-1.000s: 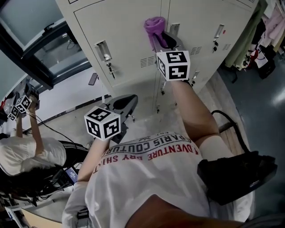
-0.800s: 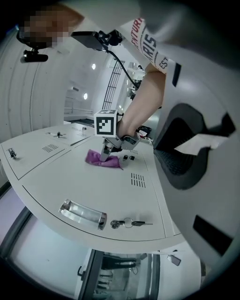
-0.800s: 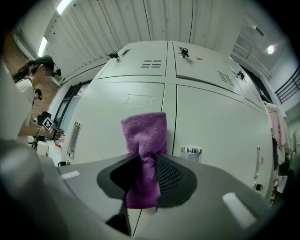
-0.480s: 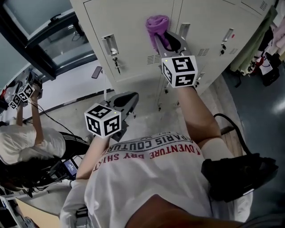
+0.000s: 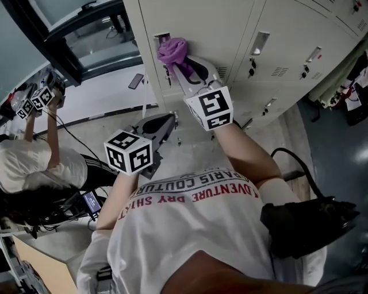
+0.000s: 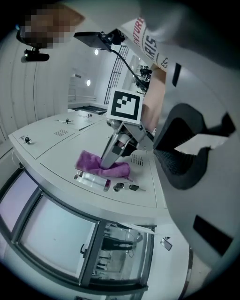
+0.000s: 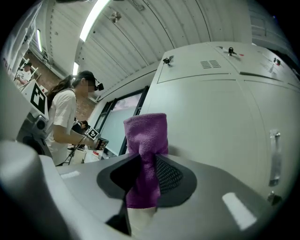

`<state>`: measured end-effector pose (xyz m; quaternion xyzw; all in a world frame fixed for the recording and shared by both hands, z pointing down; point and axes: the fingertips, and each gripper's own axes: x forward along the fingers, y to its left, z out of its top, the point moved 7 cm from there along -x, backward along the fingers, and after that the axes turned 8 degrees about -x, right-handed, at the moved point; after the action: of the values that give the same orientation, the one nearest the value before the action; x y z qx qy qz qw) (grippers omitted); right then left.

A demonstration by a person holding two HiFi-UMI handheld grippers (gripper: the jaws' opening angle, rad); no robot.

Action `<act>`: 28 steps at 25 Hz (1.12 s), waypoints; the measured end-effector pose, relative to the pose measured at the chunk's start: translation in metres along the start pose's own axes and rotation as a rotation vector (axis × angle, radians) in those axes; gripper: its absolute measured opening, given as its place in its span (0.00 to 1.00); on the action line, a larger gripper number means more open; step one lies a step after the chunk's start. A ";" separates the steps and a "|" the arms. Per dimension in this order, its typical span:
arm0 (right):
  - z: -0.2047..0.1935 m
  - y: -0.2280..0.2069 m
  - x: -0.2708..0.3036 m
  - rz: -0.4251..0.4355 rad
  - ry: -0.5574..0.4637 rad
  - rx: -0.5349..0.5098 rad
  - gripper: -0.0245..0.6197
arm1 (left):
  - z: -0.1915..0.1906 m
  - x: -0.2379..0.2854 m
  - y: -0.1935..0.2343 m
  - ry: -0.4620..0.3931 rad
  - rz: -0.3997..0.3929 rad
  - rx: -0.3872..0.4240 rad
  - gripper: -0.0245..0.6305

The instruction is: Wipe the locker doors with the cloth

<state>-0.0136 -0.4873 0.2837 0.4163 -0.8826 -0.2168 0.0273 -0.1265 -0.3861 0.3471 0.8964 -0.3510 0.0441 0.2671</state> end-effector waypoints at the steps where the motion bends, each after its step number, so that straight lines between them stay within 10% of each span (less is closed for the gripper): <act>1: -0.004 0.006 0.003 0.011 0.009 0.003 0.18 | -0.001 -0.003 0.001 -0.001 0.008 -0.004 0.04; 17: -0.036 0.001 0.012 -0.003 0.090 0.028 0.18 | -0.003 -0.006 0.008 -0.008 0.025 -0.019 0.04; 28: -0.071 -0.078 -0.044 -0.228 0.163 0.111 0.18 | -0.003 0.034 -0.006 0.037 -0.066 0.004 0.04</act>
<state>0.0878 -0.5232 0.3223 0.5309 -0.8350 -0.1350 0.0509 -0.0970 -0.4013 0.3557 0.9071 -0.3161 0.0526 0.2729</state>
